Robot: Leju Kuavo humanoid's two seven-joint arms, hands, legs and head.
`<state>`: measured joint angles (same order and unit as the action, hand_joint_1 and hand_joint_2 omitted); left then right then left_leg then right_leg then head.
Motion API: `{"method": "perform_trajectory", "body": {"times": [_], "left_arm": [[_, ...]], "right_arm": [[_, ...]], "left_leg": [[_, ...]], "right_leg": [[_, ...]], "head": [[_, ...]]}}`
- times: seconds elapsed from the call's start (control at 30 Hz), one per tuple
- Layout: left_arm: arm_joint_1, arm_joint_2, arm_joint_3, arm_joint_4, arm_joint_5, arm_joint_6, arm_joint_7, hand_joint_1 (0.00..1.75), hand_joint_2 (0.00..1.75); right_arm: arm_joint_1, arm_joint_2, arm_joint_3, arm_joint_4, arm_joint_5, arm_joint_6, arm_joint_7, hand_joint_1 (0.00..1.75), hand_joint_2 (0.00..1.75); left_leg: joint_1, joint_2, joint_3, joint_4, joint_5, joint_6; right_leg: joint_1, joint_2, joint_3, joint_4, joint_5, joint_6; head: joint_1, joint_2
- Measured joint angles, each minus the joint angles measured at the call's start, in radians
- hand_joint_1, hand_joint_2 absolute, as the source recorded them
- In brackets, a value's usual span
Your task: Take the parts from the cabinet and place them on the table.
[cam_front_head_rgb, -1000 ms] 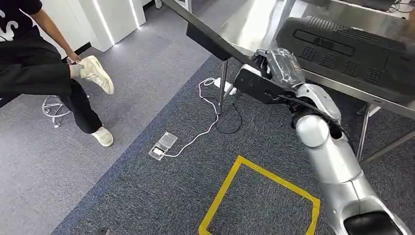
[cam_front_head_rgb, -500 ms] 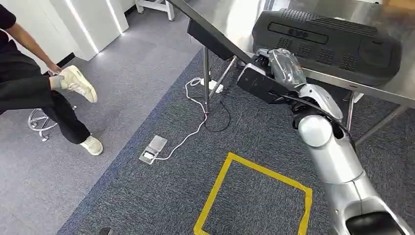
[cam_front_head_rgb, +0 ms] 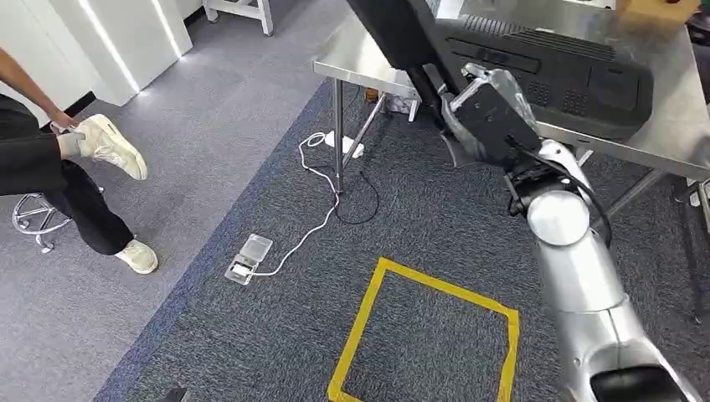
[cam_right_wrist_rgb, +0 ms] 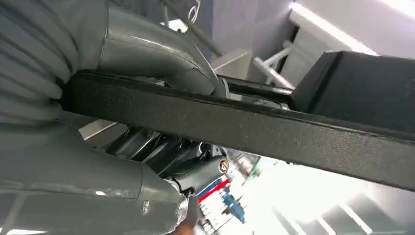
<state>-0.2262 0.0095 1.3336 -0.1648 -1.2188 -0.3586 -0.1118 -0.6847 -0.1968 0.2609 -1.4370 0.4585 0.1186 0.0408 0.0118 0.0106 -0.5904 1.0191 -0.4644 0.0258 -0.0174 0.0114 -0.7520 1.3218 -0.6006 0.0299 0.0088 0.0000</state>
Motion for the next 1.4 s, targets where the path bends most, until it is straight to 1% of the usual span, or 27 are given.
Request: {"method": "perform_trajectory", "body": {"times": [0.03, 0.07, 0.13, 0.17, 0.2, 0.23, 0.33, 0.37, 0.4, 0.47, 0.5, 0.53, 0.6, 0.67, 0.7, 0.8, 0.87, 0.93, 1.0, 1.03, 1.07, 1.1, 1.17, 1.2, 1.23, 1.33, 1.4], "left_arm": [[0.002, 0.000, 0.000, 0.000, 0.000, 0.000, 0.000, 0.00, 1.75], [0.002, 0.000, 0.000, 0.000, 0.000, 0.000, 0.000, 0.00, 1.75], [-0.001, -0.001, 0.000, 0.000, 0.000, 0.000, 0.000, 0.00, 1.75], [-0.001, -0.001, 0.000, 0.000, 0.000, 0.000, 0.000, 0.00, 1.75], [-0.001, -0.001, 0.000, 0.000, 0.000, 0.000, 0.000, 0.00, 1.75], [-0.001, -0.001, 0.000, 0.000, -0.001, 0.000, 0.000, 0.00, 1.75], [-0.002, -0.001, 0.000, 0.000, -0.004, 0.001, 0.000, 0.00, 1.75], [-0.003, -0.001, 0.000, 0.000, -0.005, 0.001, 0.000, 0.00, 1.75], [-0.005, -0.002, 0.000, 0.000, -0.005, 0.003, 0.000, 0.00, 1.75], [-0.006, -0.002, 0.000, 0.000, -0.005, 0.006, 0.000, 0.00, 1.75], [-0.005, -0.002, 0.000, 0.000, -0.004, 0.008, 0.000, 0.00, 1.75], [-0.004, -0.002, 0.000, 0.000, -0.005, 0.008, 0.000, 0.00, 1.75], [-0.005, -0.003, 0.000, 0.000, -0.004, 0.009, 0.000, 0.00, 1.75], [-0.006, -0.002, 0.000, 0.000, -0.003, 0.010, 0.000, 0.00, 1.75], [-0.006, -0.002, 0.000, 0.000, -0.002, 0.010, 0.000, 0.00, 1.75], [-0.004, -0.002, 0.000, 0.000, 0.000, 0.010, 0.000, 0.00, 1.75], [-0.007, -0.005, 0.000, 0.000, 0.000, 0.010, 0.000, 0.00, 1.75], [-0.010, -0.005, 0.000, 0.000, 0.002, 0.010, 0.000, 0.00, 1.75], [-0.008, -0.005, 0.000, 0.000, 0.002, 0.011, 0.000, 0.00, 1.75], [-0.008, -0.005, 0.000, 0.000, 0.002, 0.011, 0.000, 0.00, 1.75], [-0.007, -0.005, 0.000, 0.000, 0.002, 0.011, 0.000, 0.00, 1.75], [-0.008, -0.005, 0.000, 0.000, 0.002, 0.011, 0.000, 0.00, 1.75], [-0.010, -0.005, 0.000, 0.000, 0.002, 0.009, 0.000, 0.00, 1.75], [-0.011, -0.005, 0.000, 0.000, 0.002, 0.008, 0.000, 0.00, 1.75], [-0.011, -0.005, 0.000, 0.000, 0.002, 0.006, 0.000, 0.00, 1.75], [-0.011, -0.004, 0.000, 0.000, 0.002, 0.005, 0.000, 0.00, 1.75], [-0.011, -0.004, 0.000, 0.000, 0.002, 0.001, 0.000, 0.00, 1.75]], "right_arm": [[0.002, 0.000, -0.001, 0.002, 0.002, -0.003, 0.000, 1.71, 1.75], [0.004, 0.000, -0.003, 0.004, 0.003, -0.005, 0.000, 1.71, 1.75], [0.004, 0.000, -0.005, 0.006, 0.006, -0.008, 0.000, 1.71, 1.75], [0.003, 0.000, -0.007, 0.006, 0.007, -0.012, 0.000, 1.71, 1.75], [0.002, 0.000, -0.010, 0.006, 0.008, -0.020, 0.000, 1.71, 1.75], [0.003, 0.001, -0.013, 0.006, 0.007, -0.031, 0.000, 1.71, 1.75], [0.006, 0.000, -0.024, 0.006, -0.006, -0.077, -0.001, 1.71, 1.75], [0.005, 0.002, -0.027, 0.006, -0.009, -0.084, -0.002, 1.71, 1.75], [0.002, 0.005, -0.028, 0.005, -0.008, -0.091, -0.005, 1.71, 1.75], [0.003, 0.011, -0.028, 0.006, -0.003, -0.093, -0.006, 1.71, 1.75], [0.005, 0.014, -0.028, 0.006, 0.002, -0.093, -0.006, 1.71, 1.75], [0.007, 0.016, -0.028, 0.007, 0.004, -0.093, -0.007, 1.71, 1.75], [0.008, 0.019, -0.027, 0.009, 0.007, -0.094, -0.007, 1.71, 1.75], [0.008, 0.021, -0.027, 0.009, 0.011, -0.098, -0.008, 1.71, 1.75], [0.007, 0.022, -0.027, 0.009, 0.013, -0.100, -0.009, 1.71, 1.75], [0.007, 0.026, -0.027, 0.013, 0.027, -0.104, -0.012, 1.71, 1.75], [0.008, 0.025, -0.028, 0.013, 0.029, -0.105, -0.013, 1.71, 1.75], [0.004, 0.026, -0.028, 0.014, 0.029, -0.107, -0.016, 1.71, 1.75], [0.006, 0.026, -0.028, 0.019, 0.028, -0.106, -0.018, 1.71, 1.75], [0.007, 0.026, -0.028, 0.021, 0.026, -0.106, -0.018, 1.71, 1.75], [0.008, 0.026, -0.028, 0.026, 0.025, -0.105, -0.018, 1.71, 1.75], [0.008, 0.026, -0.028, 0.030, 0.024, -0.103, -0.018, 1.71, 1.75], [0.004, 0.026, -0.028, 0.034, 0.023, -0.103, -0.019, 1.71, 1.75], [0.001, 0.026, -0.028, 0.036, 0.023, -0.103, -0.019, 1.71, 1.75], [-0.002, 0.027, -0.027, 0.037, 0.023, -0.102, -0.020, 1.71, 1.75], [-0.002, 0.028, -0.028, 0.042, 0.023, -0.101, -0.020, 1.71, 1.75], [-0.006, 0.030, -0.027, 0.042, 0.023, -0.102, -0.021, 1.71, 1.75]], "left_leg": [[-0.001, 0.007, 0.000, 0.001, 0.000, 0.000], [-0.001, 0.014, 0.000, 0.002, -0.001, 0.001], [-0.001, 0.025, 0.000, 0.007, -0.005, -0.002], [-0.002, 0.029, 0.000, 0.012, -0.009, -0.006], [-0.009, 0.033, -0.004, 0.018, -0.012, -0.012], [-0.010, 0.034, -0.007, 0.021, -0.013, -0.015], [-0.010, 0.051, -0.001, 0.017, -0.012, -0.029], [-0.006, 0.040, -0.002, 0.027, -0.026, -0.036], [-0.005, 0.018, -0.017, 0.069, -0.057, -0.042], [-0.001, 0.002, -0.081, 0.216, -0.132, -0.049], [-0.001, 0.000, -0.116, 0.290, -0.157, -0.052], [-0.001, 0.000, -0.135, 0.326, -0.158, -0.052], [-0.001, -0.001, -0.107, 0.258, -0.099, -0.048], [0.000, -0.017, -0.026, 0.077, -0.005, -0.039], [0.000, -0.045, -0.008, 0.035, -0.011, -0.034], [-0.007, -0.037, -0.008, 0.020, -0.009, -0.030], [0.005, -0.022, -0.002, 0.001, 0.002, -0.013], [0.004, -0.014, -0.002, -0.004, 0.007, -0.002], [0.002, -0.002, -0.004, -0.004, 0.007, 0.000], [0.002, 0.003, -0.005, -0.003, 0.007, 0.000], [0.002, 0.008, -0.004, -0.003, 0.006, 0.000], [0.002, 0.013, -0.004, -0.002, 0.006, 0.000], [0.004, 0.021, -0.002, 0.003, 0.001, -0.007], [0.001, 0.025, -0.004, 0.007, -0.002, -0.013], [-0.005, 0.026, -0.008, 0.016, -0.005, -0.018], [-0.004, 0.037, -0.004, 0.008, -0.001, -0.032], [-0.001, 0.018, -0.008, 0.035, -0.028, -0.046]], "right_leg": [[0.000, -0.001, -0.013, 0.031, 0.000, 0.000], [0.000, -0.002, 0.001, 0.003, 0.027, -0.001], [0.000, -0.014, 0.085, -0.159, 0.114, -0.005], [0.001, -0.037, 0.129, -0.246, 0.146, -0.008], [0.012, -0.059, 0.140, -0.274, 0.125, -0.013], [0.011, -0.048, 0.137, -0.278, 0.131, -0.023], [0.012, -0.031, 0.133, -0.282, 0.136, -0.036], [0.005, -0.030, 0.138, -0.289, 0.141, -0.044], [0.004, -0.024, 0.138, -0.290, 0.142, -0.047], [0.004, -0.014, 0.138, -0.290, 0.143, -0.050], [0.005, -0.007, 0.137, -0.289, 0.142, -0.050], [0.005, 0.000, 0.137, -0.289, 0.142, -0.050], [0.005, 0.014, 0.138, -0.286, 0.142, -0.050], [0.005, 0.027, 0.140, -0.284, 0.140, -0.047], [0.007, 0.031, 0.137, -0.284, 0.140, -0.044], [0.002, 0.048, 0.130, -0.286, 0.146, -0.028], [0.005, 0.049, 0.129, -0.282, 0.139, -0.017], [0.006, 0.013, 0.094, -0.200, 0.081, -0.014], [0.004, 0.001, 0.021, -0.036, 0.007, -0.008], [0.003, -0.001, -0.002, 0.014, -0.004, -0.007], [0.002, -0.002, -0.002, 0.015, 0.010, -0.006], [0.001, -0.004, 0.020, -0.027, 0.041, -0.006], [0.001, -0.023, 0.114, -0.212, 0.132, -0.009], [0.004, -0.051, 0.143, -0.278, 0.131, -0.011], [0.012, -0.047, 0.143, -0.287, 0.132, -0.020], [0.013, -0.029, 0.138, -0.283, 0.133, -0.032], [0.005, -0.023, 0.142, -0.294, 0.142, -0.045]], "head": [[0.004, 0.000], [0.008, 0.000], [0.018, 0.000], [0.024, 0.000], [0.028, 0.000], [0.030, 0.000], [0.020, 0.000], [0.024, 0.000], [0.015, 0.000], [-0.004, 0.000], [-0.009, 0.000], [-0.014, 0.000], [-0.022, 0.000], [-0.029, 0.000], [-0.032, 0.000], [-0.029, 0.000], [-0.026, 0.000], [-0.012, 0.000], [0.003, 0.000], [0.007, 0.000], [0.011, 0.000], [0.016, 0.000], [0.027, 0.000], [0.034, 0.000], [0.039, 0.000], [0.025, 0.000], [0.025, 0.000]]}}
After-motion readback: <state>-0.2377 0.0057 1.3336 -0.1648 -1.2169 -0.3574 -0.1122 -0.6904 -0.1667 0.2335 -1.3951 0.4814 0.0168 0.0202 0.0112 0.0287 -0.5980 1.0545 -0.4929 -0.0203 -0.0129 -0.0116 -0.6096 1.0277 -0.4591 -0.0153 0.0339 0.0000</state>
